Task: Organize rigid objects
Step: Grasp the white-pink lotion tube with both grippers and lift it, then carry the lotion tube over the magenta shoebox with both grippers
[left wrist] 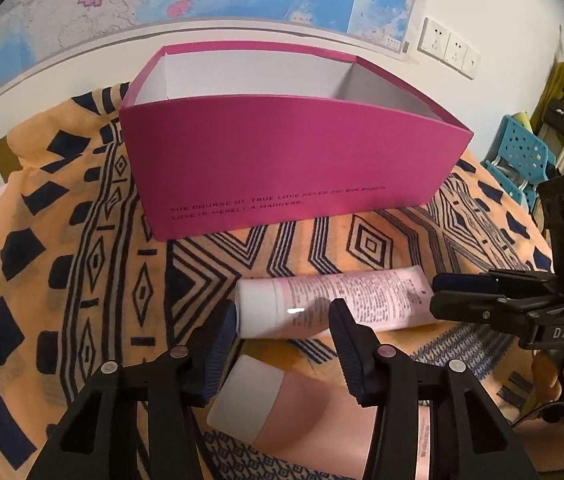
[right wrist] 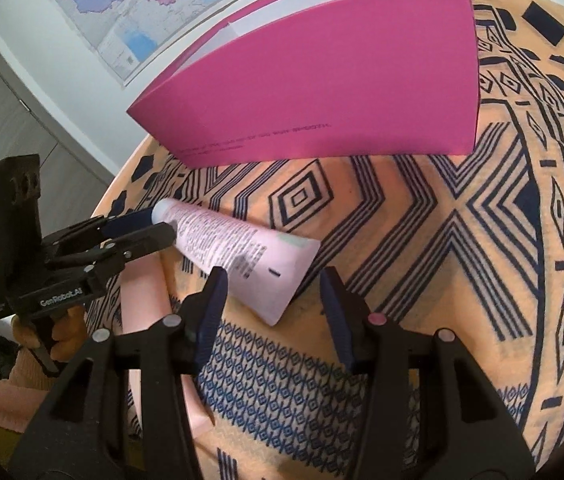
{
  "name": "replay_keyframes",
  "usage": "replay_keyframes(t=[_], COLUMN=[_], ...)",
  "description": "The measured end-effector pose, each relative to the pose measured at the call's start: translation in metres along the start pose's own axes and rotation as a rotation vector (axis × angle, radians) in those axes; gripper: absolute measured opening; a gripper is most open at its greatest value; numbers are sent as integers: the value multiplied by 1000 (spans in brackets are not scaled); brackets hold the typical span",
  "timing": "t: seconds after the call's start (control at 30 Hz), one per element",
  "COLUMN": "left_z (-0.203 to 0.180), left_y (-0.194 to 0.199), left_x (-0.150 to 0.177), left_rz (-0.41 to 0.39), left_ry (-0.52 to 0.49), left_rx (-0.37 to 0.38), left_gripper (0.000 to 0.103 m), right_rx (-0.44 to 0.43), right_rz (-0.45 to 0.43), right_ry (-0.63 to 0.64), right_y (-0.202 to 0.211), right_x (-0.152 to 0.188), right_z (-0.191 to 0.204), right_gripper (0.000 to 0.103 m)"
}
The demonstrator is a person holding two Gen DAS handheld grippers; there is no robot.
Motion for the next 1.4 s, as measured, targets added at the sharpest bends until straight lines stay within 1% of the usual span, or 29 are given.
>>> replay_keyframes(t=[0.2,0.27,0.37,0.6,0.9,1.4], left_z=[-5,-5,-6,-15,-26,-32], left_y=[-2,-3,-2,1,4,19], left_x=[-1,-1,-1,-2,-7,-13], left_rz=[11,11,12,4,-16,-61], left_ry=[-2,-7,4,-6,-26,-27], left_rx=[19,6,13,9,6,10], left_gripper=[49,49,49,49,49,49], right_rx=[-9,0,-3,7,32,50], right_rz=[3,2,-2,-15,-35,-76], right_ry=[5,10,4,-7,2,38], right_y=[-3,-4,-3,3,13,28], right_x=[0,-1,-2,-5,-8,-13], right_z=[3,3,3,-4,-8,0], right_gripper=[51,51,51,51,51,51])
Point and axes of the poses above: each gripper's, at about its wrist camera, not at the fingertips, and y roughly against the way its jaws point, z to its left, x to its underside, the point moved 8 cm from there along -y, roughly the way its jaws point, and after that the axes turned 1 degree about -y, right-handed, at the moved point
